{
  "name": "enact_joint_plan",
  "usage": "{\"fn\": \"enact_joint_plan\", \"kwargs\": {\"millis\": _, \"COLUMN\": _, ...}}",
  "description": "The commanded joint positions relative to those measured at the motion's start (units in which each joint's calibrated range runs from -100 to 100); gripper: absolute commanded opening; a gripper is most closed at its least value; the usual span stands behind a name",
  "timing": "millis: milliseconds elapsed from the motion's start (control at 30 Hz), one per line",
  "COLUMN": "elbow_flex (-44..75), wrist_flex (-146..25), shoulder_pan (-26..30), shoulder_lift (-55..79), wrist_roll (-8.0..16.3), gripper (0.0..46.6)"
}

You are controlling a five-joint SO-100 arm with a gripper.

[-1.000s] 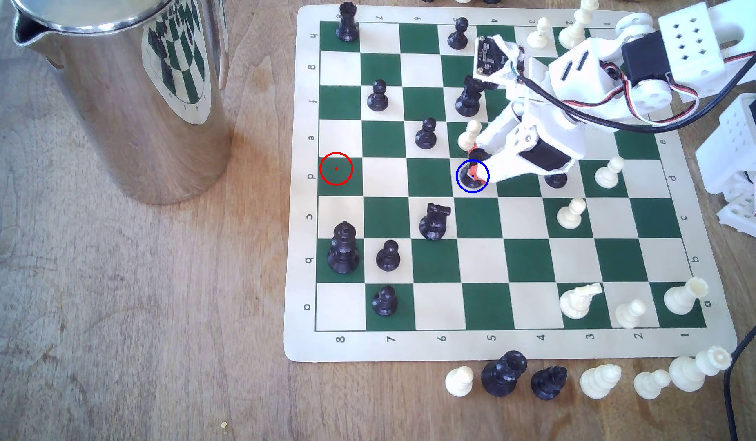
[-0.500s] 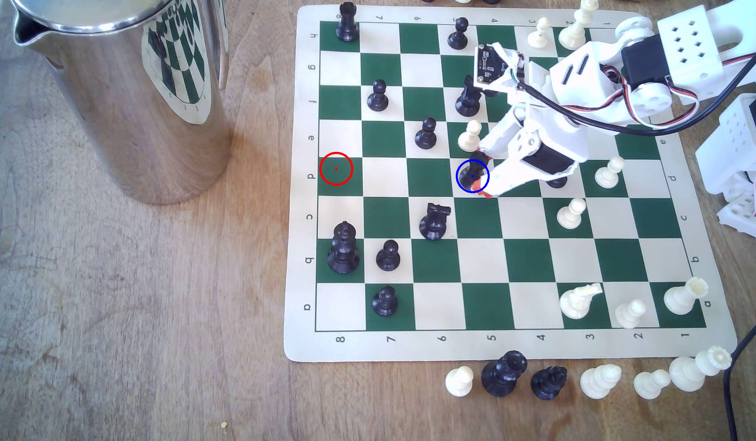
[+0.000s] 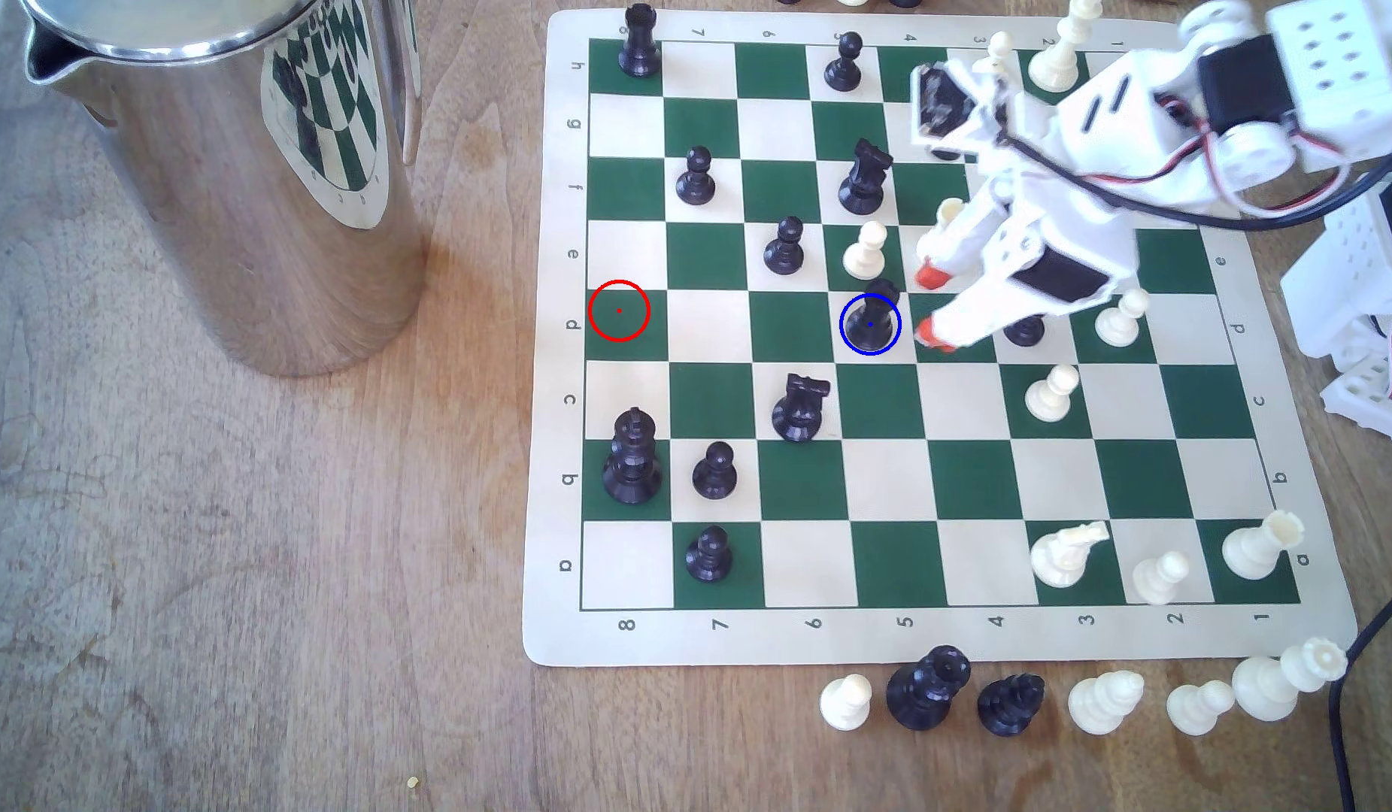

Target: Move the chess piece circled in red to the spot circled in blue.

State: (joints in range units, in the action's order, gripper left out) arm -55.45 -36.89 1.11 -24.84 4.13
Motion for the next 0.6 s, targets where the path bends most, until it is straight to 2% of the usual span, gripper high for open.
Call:
{"fn": "enact_joint_plan", "kwargs": {"millis": 0, "elbow_flex": -1.9, "wrist_flex": -4.8, "shoulder_pan": 0.0, "shoulder_lift": -11.4, "wrist_roll": -0.2, "gripper": 10.5}}
{"fn": "enact_joint_plan", "kwargs": {"millis": 100, "elbow_flex": -6.3, "wrist_flex": -9.5, "shoulder_pan": 0.4, "shoulder_lift": -21.8, "wrist_roll": -0.2, "gripper": 6.5}}
{"fn": "enact_joint_plan", "kwargs": {"millis": 200, "elbow_flex": -9.2, "wrist_flex": -13.4, "shoulder_pan": 0.3, "shoulder_lift": -29.2, "wrist_roll": -0.2, "gripper": 4.9}}
{"fn": "enact_joint_plan", "kwargs": {"millis": 267, "elbow_flex": -13.8, "wrist_flex": -17.2, "shoulder_pan": -0.1, "shoulder_lift": -39.5, "wrist_roll": -0.1, "gripper": 2.2}}
{"fn": "enact_joint_plan", "kwargs": {"millis": 333, "elbow_flex": -15.8, "wrist_flex": -19.6, "shoulder_pan": -0.1, "shoulder_lift": -44.3, "wrist_roll": 0.0, "gripper": 0.5}}
{"fn": "enact_joint_plan", "kwargs": {"millis": 567, "elbow_flex": -26.5, "wrist_flex": -25.2, "shoulder_pan": -0.2, "shoulder_lift": -65.4, "wrist_roll": 0.4, "gripper": 0.4}}
